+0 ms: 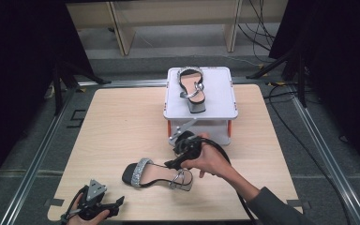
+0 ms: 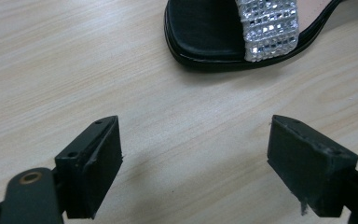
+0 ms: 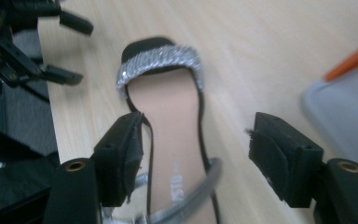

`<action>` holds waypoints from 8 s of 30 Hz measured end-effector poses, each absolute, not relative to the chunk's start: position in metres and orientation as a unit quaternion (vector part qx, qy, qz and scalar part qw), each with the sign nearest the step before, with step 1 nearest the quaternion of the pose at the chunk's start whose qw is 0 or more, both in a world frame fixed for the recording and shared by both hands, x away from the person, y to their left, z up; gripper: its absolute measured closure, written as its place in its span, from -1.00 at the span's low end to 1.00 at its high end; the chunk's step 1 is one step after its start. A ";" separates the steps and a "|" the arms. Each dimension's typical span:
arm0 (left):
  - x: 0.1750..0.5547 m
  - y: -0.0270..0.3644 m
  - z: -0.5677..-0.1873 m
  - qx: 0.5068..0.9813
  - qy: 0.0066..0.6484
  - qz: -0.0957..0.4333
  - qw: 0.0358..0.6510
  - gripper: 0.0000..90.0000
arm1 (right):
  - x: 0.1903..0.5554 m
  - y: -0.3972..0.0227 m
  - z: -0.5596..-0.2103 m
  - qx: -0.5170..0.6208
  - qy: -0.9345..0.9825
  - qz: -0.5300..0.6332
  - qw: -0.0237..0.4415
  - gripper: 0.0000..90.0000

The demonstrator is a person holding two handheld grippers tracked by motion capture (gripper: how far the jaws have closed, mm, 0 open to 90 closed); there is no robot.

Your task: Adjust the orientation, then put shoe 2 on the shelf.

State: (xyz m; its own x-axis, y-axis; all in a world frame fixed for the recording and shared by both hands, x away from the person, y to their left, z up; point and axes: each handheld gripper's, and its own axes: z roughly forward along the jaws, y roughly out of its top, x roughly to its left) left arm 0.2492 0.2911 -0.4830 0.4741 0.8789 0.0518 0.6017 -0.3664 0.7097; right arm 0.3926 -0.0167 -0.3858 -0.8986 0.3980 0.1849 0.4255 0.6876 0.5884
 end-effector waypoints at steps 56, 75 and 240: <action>0.249 0.293 -0.481 0.799 0.458 0.230 0.315 -0.61 | 0.377 -0.012 -0.438 -0.216 -0.955 -0.201 -0.017 -0.04; 0.249 0.290 -0.481 0.793 0.471 0.219 0.318 -0.61 | 0.362 -0.114 -0.447 -0.329 -0.918 -0.219 -0.009 -0.04; 0.249 0.288 -0.479 0.805 0.445 0.231 0.319 -0.61 | 0.549 -0.192 -0.224 -0.585 -0.705 -0.387 -0.107 -0.36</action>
